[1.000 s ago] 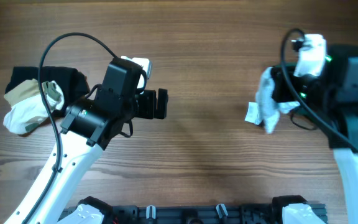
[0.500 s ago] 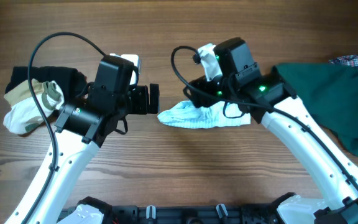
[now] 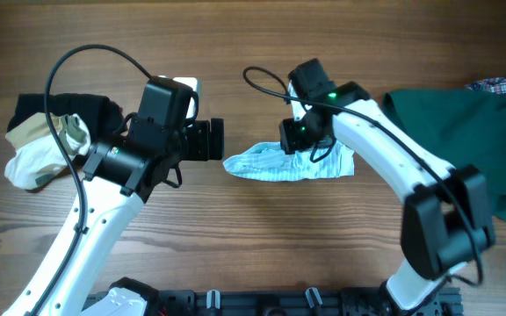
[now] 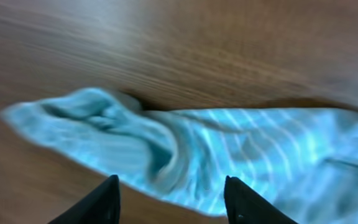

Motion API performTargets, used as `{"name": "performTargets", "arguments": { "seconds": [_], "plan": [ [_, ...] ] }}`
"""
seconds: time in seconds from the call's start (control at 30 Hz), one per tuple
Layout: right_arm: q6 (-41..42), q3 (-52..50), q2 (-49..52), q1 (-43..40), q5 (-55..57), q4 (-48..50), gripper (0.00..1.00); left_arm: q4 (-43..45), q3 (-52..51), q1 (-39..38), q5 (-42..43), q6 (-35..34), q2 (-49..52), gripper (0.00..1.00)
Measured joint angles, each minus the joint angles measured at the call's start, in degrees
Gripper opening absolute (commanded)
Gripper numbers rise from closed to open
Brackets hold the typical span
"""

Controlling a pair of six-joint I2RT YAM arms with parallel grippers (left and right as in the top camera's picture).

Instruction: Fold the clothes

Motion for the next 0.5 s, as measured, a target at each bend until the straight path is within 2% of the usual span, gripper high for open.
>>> {"name": "performTargets", "arguments": {
  "seconds": [0.07, 0.13, 0.2, 0.37, 0.5],
  "plan": [
    [-0.1, -0.4, 2.6, 0.0, 0.1, 0.7, 0.43, -0.6, 0.0, 0.0, 0.0, 0.1, 0.0, 0.97],
    [-0.5, -0.4, 4.0, 0.0, 0.1, 1.6, 0.2, -0.7, 0.0, 0.0, 0.0, 0.2, 0.0, 0.99],
    [-0.9, -0.4, 4.9, 0.0, -0.1, 2.1, 0.05, -0.4, 0.0, 0.0, 0.0, 0.4, 0.0, 0.99],
    [-3.6, -0.4, 4.9, 0.0, -0.8, 5.0, 0.04, 0.4, 0.0, 0.0, 0.0, 0.5, 0.0, 1.0],
    [-9.4, -0.2, 4.9, 0.0, -4.9, 13.2, 0.04, 1.6, 0.0, 0.0, 0.0, 0.5, 0.0, 1.0]
  ]
}}
